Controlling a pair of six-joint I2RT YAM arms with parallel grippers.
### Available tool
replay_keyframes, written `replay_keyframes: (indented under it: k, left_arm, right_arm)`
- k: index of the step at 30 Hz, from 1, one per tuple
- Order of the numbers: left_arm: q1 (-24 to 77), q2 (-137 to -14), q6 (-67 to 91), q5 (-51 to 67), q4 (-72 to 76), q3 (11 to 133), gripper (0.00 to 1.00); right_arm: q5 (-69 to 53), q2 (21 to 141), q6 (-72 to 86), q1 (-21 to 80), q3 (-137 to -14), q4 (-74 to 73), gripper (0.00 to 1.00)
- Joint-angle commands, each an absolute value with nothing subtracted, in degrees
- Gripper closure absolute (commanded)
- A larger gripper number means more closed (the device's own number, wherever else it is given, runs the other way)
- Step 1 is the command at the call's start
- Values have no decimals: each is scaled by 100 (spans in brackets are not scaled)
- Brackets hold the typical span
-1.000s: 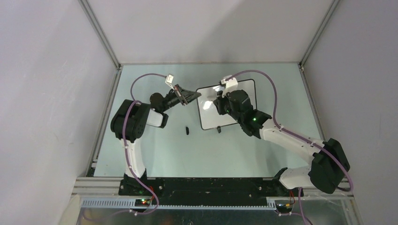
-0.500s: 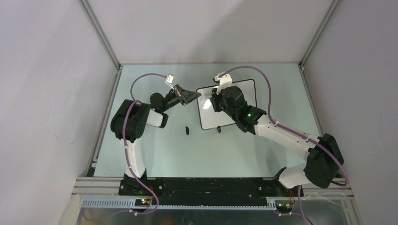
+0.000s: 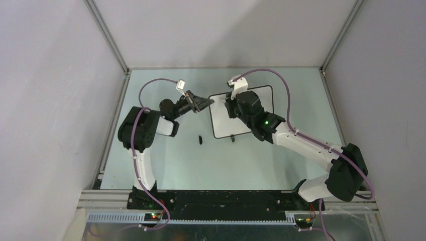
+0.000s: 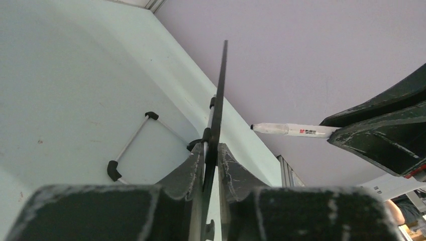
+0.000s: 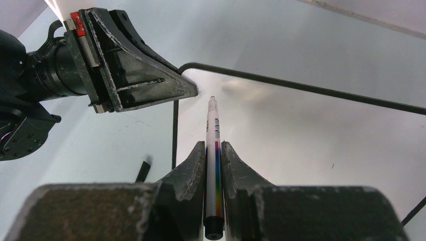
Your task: Write a sentence on the whiteboard
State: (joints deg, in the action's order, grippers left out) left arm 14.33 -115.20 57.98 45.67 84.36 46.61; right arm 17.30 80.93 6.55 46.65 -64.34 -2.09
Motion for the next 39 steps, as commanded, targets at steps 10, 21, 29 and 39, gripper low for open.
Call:
replay_keyframes:
  k: [10,21,29,39]
  left_arm:
    - [1415,-11487,5642,4716,8396,4740,62]
    - [1395,-11467,5592,4623,8213,4722,38]
    - [1355,-11511,5618,4574,8146,4755,36]
    - [1334,-11600,5793,4599,8335,4781,43]
  right_arm:
    - [2013,7847,571,4667,-6656,-254,100]
    - [2020,7894,585,4660,-6659,-239,100]
    - [1967,8023,559,4657,-6661,-85,100]
    - [1890,8210,528,4666,-6889,-135,100]
